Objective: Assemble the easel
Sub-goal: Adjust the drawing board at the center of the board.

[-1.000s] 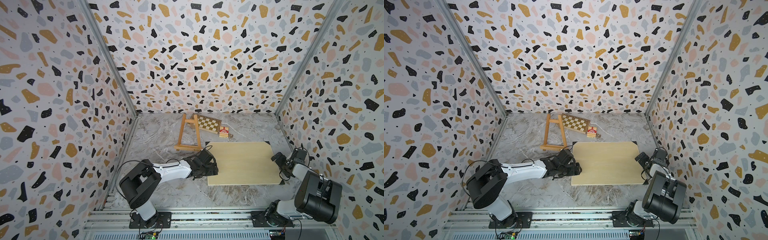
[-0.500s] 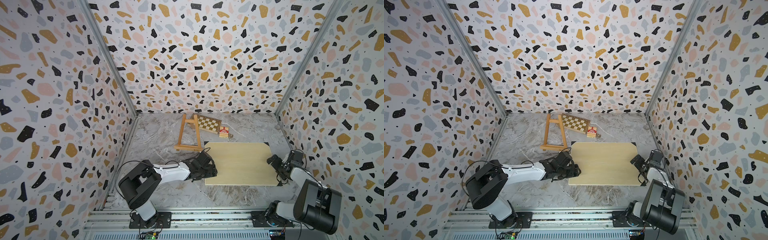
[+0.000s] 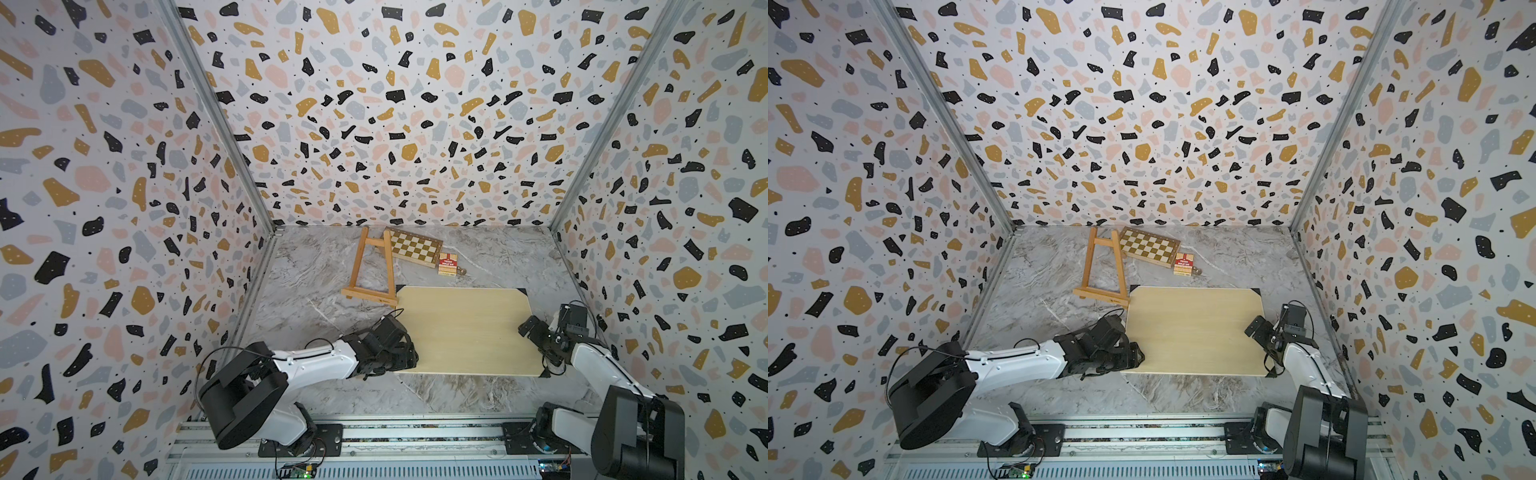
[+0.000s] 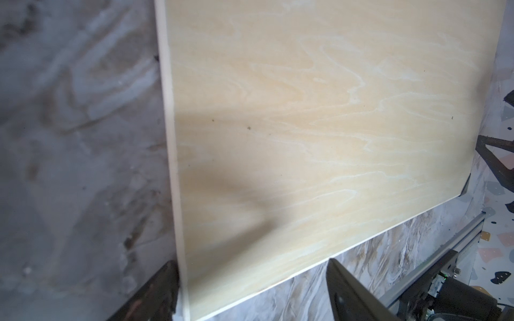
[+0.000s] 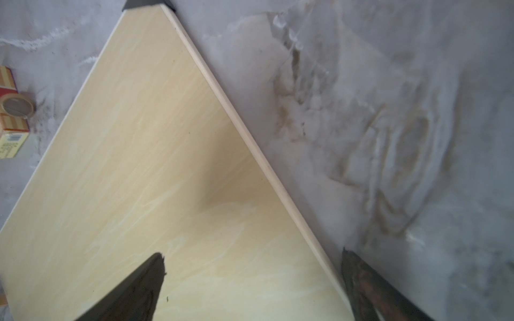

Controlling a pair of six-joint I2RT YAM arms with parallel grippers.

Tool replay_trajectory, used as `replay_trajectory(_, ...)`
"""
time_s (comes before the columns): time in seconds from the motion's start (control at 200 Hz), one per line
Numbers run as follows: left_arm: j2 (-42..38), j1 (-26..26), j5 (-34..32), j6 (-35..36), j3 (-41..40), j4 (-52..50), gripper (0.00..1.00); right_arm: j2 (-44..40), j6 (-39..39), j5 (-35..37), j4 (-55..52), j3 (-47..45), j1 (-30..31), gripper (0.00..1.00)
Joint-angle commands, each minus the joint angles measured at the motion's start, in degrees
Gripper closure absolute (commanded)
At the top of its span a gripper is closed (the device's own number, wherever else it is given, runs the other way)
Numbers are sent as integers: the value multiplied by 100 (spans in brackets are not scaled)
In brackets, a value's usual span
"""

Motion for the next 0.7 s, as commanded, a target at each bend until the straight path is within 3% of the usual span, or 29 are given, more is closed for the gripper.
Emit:
replay_trajectory(0.0,-301,-48,421,-122,-272,-73,20,-71,287,-333,-865,-221,291,0)
replay_trajectory(0.225,-1113,-57,334,39,-522,-982,18,-303,337,-82,-813,-177,150,0)
replay_trajectory(0.35,-1744,-43,-292,129,-347,-1801,15,-375,301,9,-641,-79,9,0)
replay_trajectory(0.456,-2126,72,-739,274,-191,-1920,12,-262,166,221,-515,152,-10,0)
replay_trajectory(0.571,-1934,565,-863,1063,419,-2055,10,-113,22,201,-355,387,81,0)
replay_trajectory(0.691,-1383,1054,-1346,1924,1193,-2144,10,-50,14,321,-389,702,661,0)
